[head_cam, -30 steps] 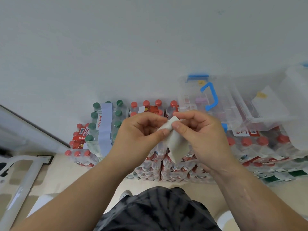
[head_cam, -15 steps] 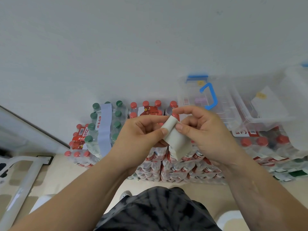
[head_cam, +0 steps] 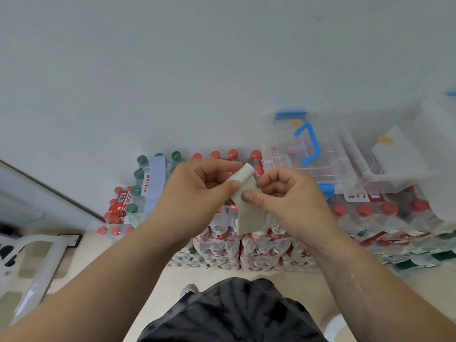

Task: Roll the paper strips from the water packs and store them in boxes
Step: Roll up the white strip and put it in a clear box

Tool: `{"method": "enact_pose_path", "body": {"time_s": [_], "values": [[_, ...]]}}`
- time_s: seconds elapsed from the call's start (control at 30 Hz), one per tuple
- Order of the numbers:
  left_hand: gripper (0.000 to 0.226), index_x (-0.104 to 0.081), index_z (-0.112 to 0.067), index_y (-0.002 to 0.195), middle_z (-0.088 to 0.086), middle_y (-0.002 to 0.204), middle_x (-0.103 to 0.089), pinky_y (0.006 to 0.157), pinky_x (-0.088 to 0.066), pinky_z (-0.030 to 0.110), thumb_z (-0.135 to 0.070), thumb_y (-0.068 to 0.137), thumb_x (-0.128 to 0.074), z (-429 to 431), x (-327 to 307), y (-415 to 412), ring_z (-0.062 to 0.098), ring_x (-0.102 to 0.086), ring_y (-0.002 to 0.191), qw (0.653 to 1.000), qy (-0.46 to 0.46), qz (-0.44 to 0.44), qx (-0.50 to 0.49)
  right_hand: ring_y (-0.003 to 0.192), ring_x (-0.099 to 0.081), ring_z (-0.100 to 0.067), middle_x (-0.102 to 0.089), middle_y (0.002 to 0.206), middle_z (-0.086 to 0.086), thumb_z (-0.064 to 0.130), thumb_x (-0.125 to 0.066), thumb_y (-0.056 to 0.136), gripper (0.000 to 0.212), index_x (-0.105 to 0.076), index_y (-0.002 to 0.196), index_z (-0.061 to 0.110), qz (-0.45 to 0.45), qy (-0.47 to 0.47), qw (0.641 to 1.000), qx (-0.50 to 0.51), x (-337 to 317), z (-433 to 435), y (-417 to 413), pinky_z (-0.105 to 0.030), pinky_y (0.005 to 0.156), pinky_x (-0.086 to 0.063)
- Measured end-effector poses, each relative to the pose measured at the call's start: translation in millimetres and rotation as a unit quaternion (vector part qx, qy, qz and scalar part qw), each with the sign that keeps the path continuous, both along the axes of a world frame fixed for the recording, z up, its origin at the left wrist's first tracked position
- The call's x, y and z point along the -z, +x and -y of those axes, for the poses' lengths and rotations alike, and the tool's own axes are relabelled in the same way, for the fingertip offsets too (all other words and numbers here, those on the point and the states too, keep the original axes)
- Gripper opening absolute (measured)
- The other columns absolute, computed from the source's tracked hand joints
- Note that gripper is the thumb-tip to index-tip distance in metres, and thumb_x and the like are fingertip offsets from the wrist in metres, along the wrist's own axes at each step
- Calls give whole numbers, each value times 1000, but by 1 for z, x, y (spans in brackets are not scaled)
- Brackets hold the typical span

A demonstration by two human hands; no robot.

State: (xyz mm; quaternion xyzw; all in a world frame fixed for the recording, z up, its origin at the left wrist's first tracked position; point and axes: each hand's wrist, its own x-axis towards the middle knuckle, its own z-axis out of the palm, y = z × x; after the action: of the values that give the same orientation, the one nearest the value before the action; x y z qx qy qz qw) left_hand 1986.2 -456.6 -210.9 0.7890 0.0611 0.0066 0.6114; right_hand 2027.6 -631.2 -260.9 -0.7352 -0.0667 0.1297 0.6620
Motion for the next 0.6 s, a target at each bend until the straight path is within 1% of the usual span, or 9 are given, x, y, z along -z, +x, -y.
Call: {"method": "enact_pose_path", "body": {"time_s": [0.1, 0.2, 0.3, 0.37, 0.43, 0.5, 0.53, 0.57, 0.6], "values": [[28, -76, -17, 107, 1, 88, -79, 79, -62, 36, 2, 90, -66, -4, -4, 2, 19, -76, 83, 1000, 19, 10, 19, 85, -72, -37, -76, 79, -10, 43, -88, 55, 42, -71, 84, 17, -7, 7, 1000, -11, 0, 0, 3, -55, 81, -60], [31, -77, -25, 101, 0, 88, -79, 80, -62, 35, 2, 90, -66, -7, -7, 2, 18, -76, 84, 999, 31, 18, 35, 91, -70, -42, -74, 89, -21, 41, -88, 56, 46, -72, 88, 13, -25, 14, 999, -27, 2, -1, 6, -58, 85, -58], [35, -80, -30, 96, -1, 88, -79, 80, -61, 35, 2, 90, -67, -12, -10, 2, 17, -75, 85, 998, 35, 11, 46, 81, -69, -33, -73, 91, -23, 42, -87, 55, 41, -72, 81, 15, -37, 21, 999, -35, 1, -2, 7, -54, 84, -57], [33, -79, -32, 95, -1, 89, -79, 86, -60, 43, -1, 89, -69, -15, -11, 3, 21, -75, 87, 998, 39, 5, 44, 74, -63, -25, -73, 82, -19, 39, -88, 61, 28, -71, 73, 20, -43, 22, 998, -42, 1, -3, 8, -51, 78, -57], [30, -79, -35, 96, 0, 91, -79, 88, -58, 56, -7, 89, -72, -17, -12, 4, 27, -75, 91, 998, 45, 3, 35, 69, -58, -21, -69, 73, -13, 26, -87, 73, 19, -70, 70, 19, -37, 16, 998, -43, 2, -2, 10, -46, 72, -53], [28, -79, -35, 96, 0, 92, -79, 84, -55, 65, -9, 89, -72, -19, -13, 4, 30, -74, 91, 998, 47, -1, 31, 69, -59, -21, -71, 75, -16, 19, -85, 79, 15, -71, 74, 14, -32, 13, 999, -39, 0, -1, 11, -46, 73, -54], [30, -79, -34, 97, 0, 92, -79, 84, -55, 64, -6, 90, -71, -19, -13, 4, 28, -75, 90, 998, 47, -1, 32, 70, -61, -22, -74, 79, -17, 18, -85, 78, 14, -72, 77, 12, -32, 16, 999, -37, -2, -1, 11, -45, 73, -55], [31, -80, -32, 97, 0, 92, -79, 86, -57, 59, -3, 90, -69, -19, -13, 4, 25, -75, 90, 999, 43, 0, 34, 72, -64, -23, -75, 82, -17, 18, -86, 76, 14, -74, 81, 12, -31, 20, 999, -36, -3, -1, 10, -42, 74, -56], [31, -80, -29, 96, -1, 92, -79, 86, -59, 52, 0, 90, -68, -19, -12, 4, 22, -76, 90, 999, 36, 3, 36, 74, -68, -24, -76, 83, -15, 19, -87, 74, 17, -75, 84, 12, -30, 22, 999, -37, -4, -1, 9, -39, 75, -57]]}}
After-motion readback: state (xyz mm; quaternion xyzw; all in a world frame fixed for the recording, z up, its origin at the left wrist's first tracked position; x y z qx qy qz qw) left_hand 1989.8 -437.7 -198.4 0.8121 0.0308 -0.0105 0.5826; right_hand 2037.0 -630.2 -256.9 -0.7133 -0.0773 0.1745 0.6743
